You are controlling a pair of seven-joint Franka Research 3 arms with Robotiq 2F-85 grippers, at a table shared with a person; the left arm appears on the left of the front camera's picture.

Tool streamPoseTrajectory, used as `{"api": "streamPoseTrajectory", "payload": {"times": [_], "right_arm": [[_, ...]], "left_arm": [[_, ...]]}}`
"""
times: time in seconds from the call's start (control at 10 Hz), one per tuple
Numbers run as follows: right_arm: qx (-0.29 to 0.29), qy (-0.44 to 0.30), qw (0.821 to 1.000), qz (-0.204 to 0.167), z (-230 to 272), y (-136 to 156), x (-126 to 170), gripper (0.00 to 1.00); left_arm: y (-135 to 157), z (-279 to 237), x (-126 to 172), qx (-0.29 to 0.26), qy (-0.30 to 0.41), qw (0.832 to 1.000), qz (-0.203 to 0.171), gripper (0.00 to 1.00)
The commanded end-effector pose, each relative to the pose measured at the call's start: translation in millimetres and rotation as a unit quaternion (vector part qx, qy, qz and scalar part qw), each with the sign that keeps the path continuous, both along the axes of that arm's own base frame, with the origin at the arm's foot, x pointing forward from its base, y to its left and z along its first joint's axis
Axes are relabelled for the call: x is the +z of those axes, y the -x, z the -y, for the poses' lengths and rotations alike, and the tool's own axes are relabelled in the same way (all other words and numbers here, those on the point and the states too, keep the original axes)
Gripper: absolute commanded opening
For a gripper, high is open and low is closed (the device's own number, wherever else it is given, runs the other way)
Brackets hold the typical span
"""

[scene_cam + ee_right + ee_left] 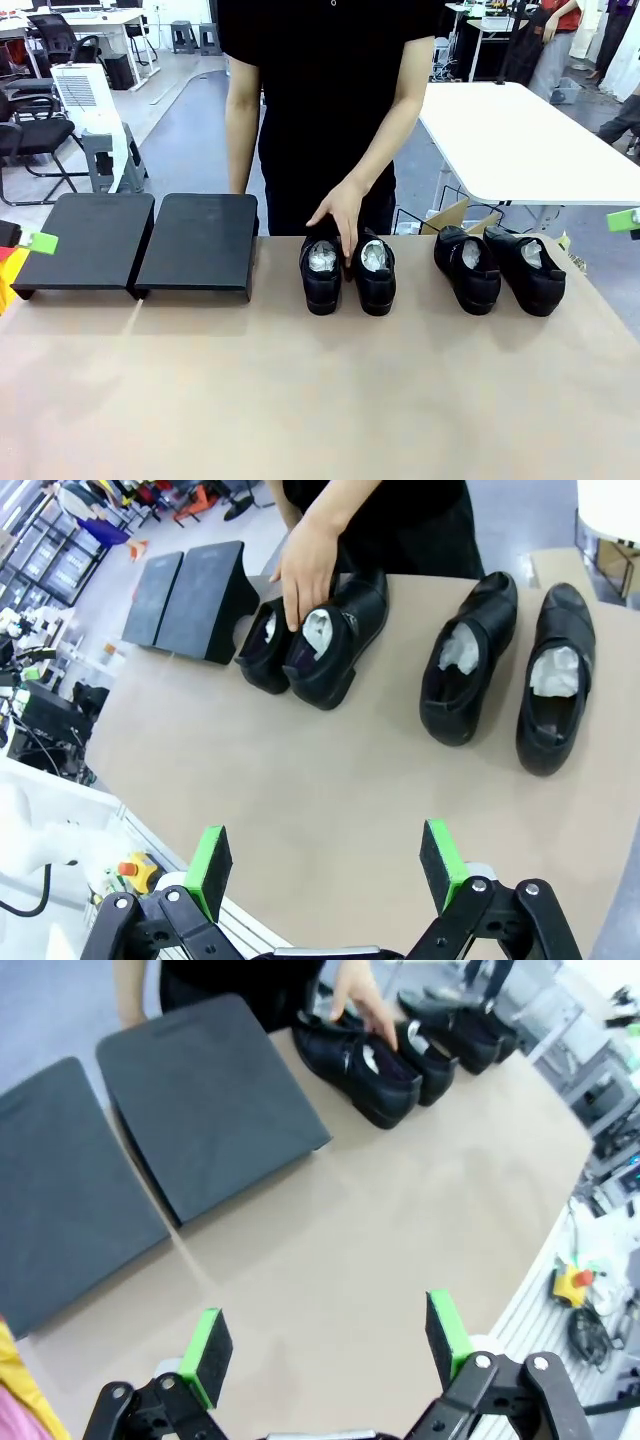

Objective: Organize the shoes by placing them on the stand.
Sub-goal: Pick up one Shoe and place it in the middle of the table.

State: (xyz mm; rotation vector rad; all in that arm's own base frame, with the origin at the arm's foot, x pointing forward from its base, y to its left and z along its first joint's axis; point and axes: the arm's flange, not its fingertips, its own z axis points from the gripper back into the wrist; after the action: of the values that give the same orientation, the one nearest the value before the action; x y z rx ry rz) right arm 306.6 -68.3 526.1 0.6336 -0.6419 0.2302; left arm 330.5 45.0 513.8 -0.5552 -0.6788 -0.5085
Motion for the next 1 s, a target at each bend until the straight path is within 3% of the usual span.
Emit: {"api": "streamPoseTrajectory", "payload": {"times": [0.0, 0.9], "right_arm": [[-0.002, -0.002, 1.0, 0.004, 3.8, 2.4, 2.8, 1.0], [-0.008, 0.006, 1.0, -0.002, 2.8, 2.9, 1.6, 1.0]], "left_arm": [[9.5, -3.9, 8.2, -0.015, 0.0, 1.0, 0.012, 1.0], [9.5, -3.9, 8.2, -0.015, 0.0, 1.0, 0.012, 1.0]]}}
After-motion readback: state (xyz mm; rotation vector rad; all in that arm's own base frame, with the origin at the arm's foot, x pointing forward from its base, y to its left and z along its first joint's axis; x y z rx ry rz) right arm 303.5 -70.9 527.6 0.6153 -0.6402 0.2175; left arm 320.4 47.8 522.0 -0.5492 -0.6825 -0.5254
